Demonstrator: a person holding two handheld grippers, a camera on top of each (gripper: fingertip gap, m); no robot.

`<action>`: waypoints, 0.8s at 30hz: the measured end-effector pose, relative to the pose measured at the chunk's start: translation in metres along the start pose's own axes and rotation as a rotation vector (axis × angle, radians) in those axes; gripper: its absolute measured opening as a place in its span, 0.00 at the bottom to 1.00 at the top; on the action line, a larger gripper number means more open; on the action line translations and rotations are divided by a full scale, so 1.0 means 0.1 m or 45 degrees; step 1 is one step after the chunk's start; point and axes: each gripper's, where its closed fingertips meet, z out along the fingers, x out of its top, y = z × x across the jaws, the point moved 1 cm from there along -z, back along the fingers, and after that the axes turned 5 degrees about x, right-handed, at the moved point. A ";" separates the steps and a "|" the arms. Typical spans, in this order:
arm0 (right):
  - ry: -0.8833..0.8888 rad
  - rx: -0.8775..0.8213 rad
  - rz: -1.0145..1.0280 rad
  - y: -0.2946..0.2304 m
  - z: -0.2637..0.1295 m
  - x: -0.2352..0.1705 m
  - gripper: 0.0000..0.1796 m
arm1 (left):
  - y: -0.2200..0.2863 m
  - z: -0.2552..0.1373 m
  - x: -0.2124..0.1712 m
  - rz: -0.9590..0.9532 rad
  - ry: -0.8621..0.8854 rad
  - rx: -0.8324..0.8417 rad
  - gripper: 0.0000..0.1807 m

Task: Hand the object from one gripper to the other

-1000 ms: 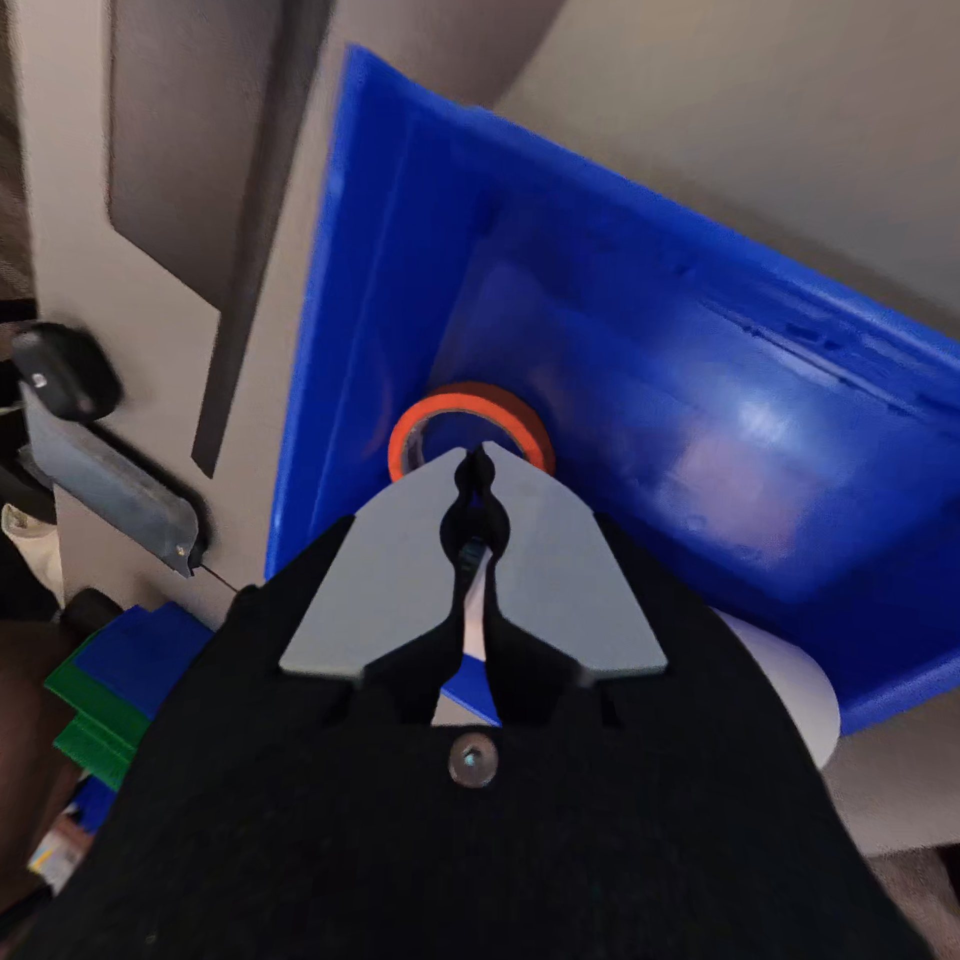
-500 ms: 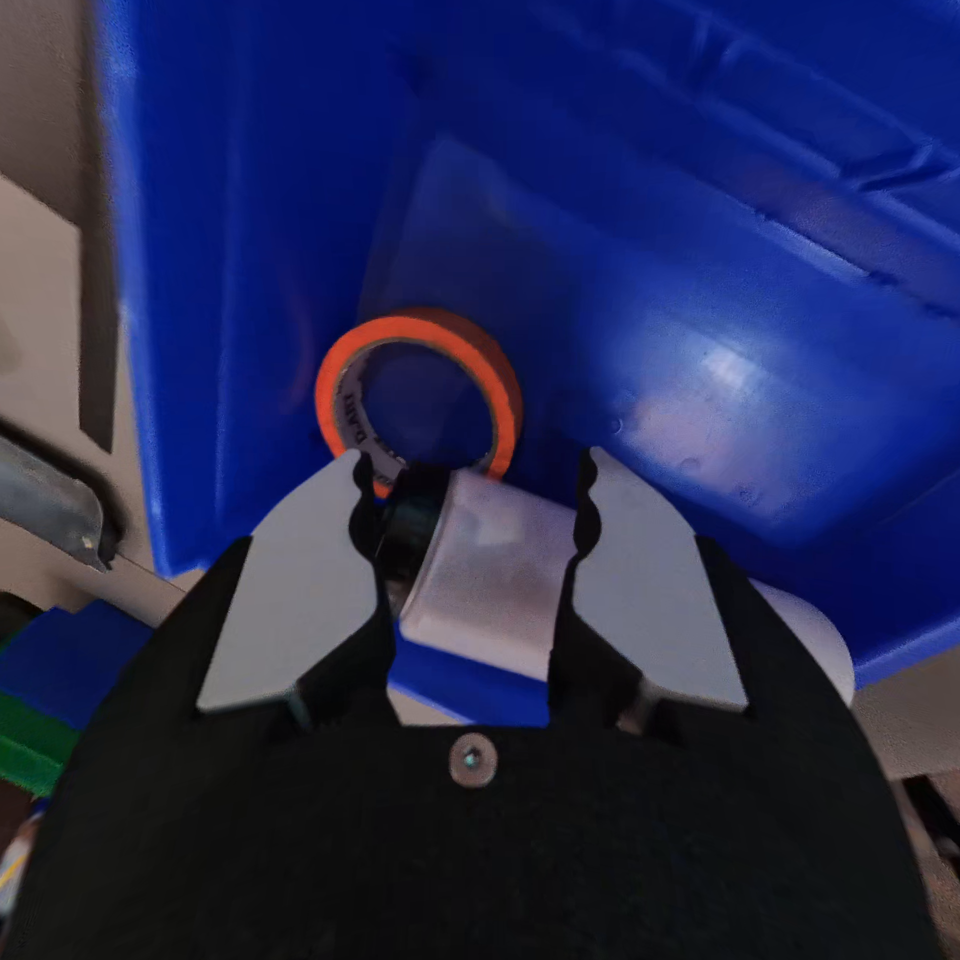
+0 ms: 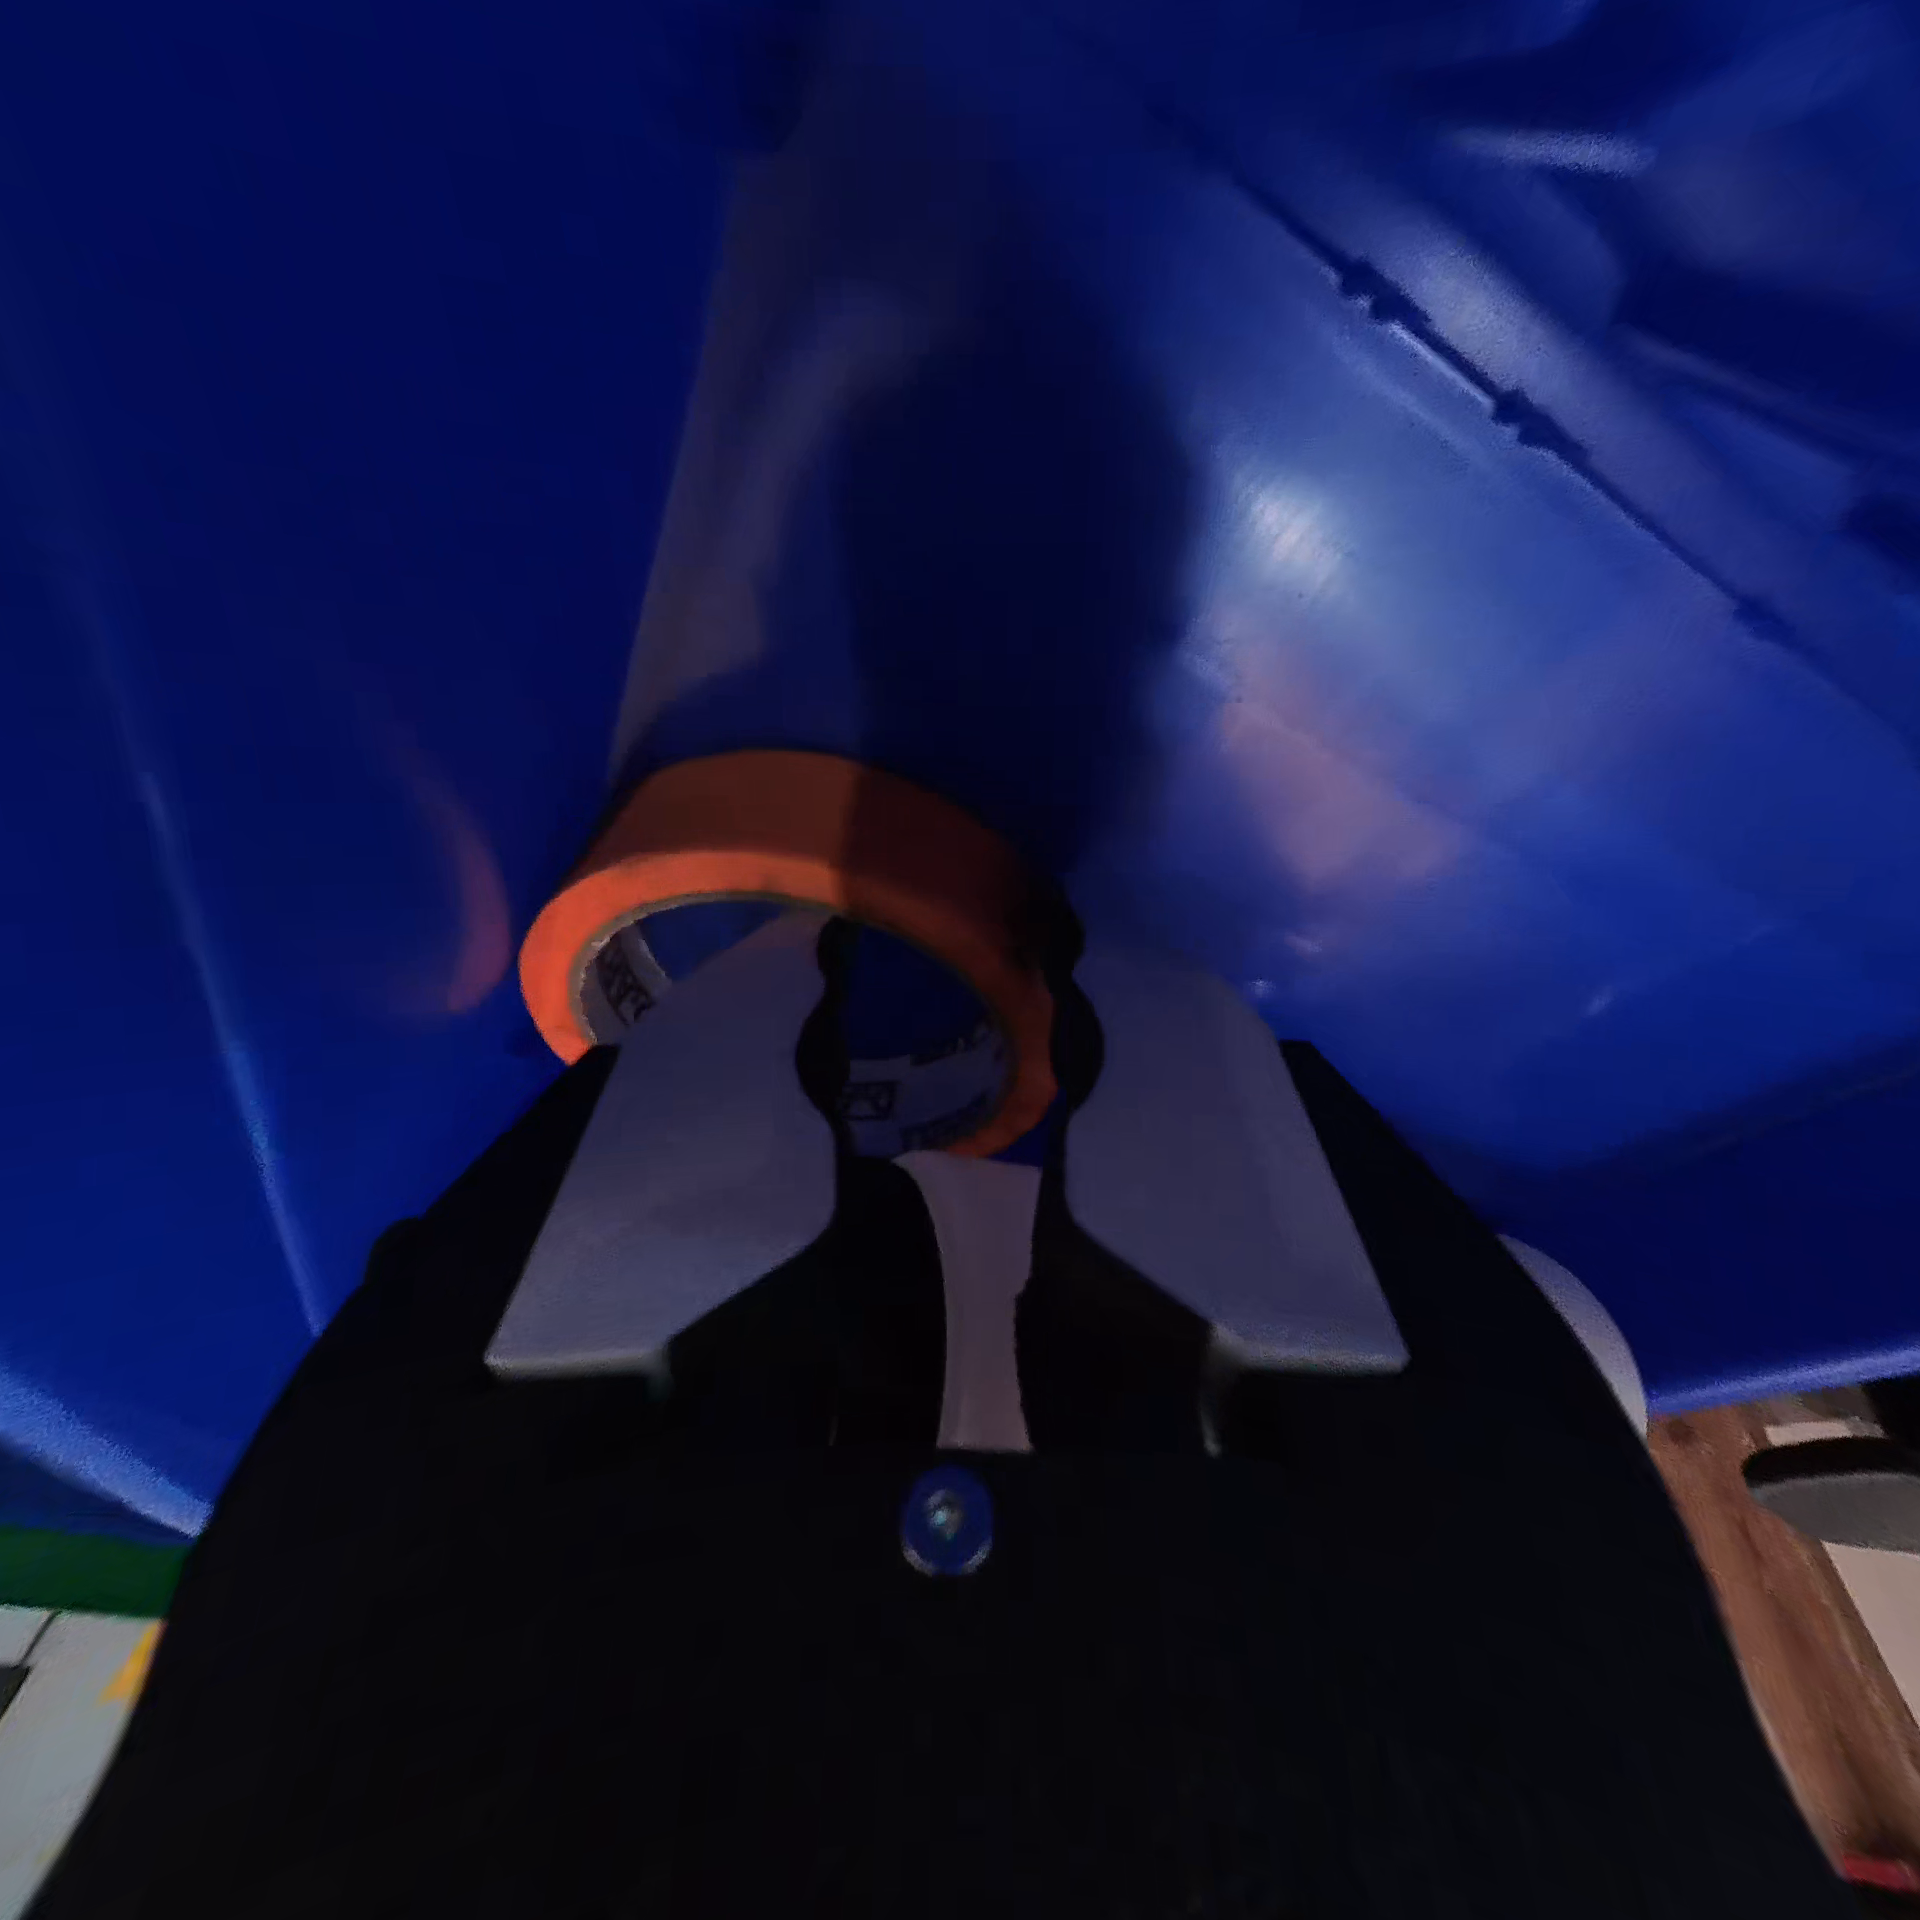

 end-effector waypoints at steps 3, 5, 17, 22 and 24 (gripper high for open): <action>-0.007 0.007 -0.005 -0.03 0.01 -0.01 0.32 | 0.03 -0.22 0.04 -0.050 0.165 -0.052 0.17; -0.006 0.009 -0.007 -0.04 0.02 -0.01 0.32 | 0.04 -0.49 0.07 -0.090 0.327 -0.079 0.15; 0.066 0.033 0.008 -0.11 0.01 0.07 0.31 | 0.28 -1.95 -0.01 -0.051 1.062 0.011 0.06; 0.082 0.020 -0.016 -0.12 -0.01 0.10 0.31 | 0.59 -2.37 -0.27 -0.090 1.374 0.054 0.06; 0.092 0.003 -0.037 -0.10 -0.04 0.13 0.31 | 0.80 -2.53 -0.42 -0.111 1.530 0.072 0.06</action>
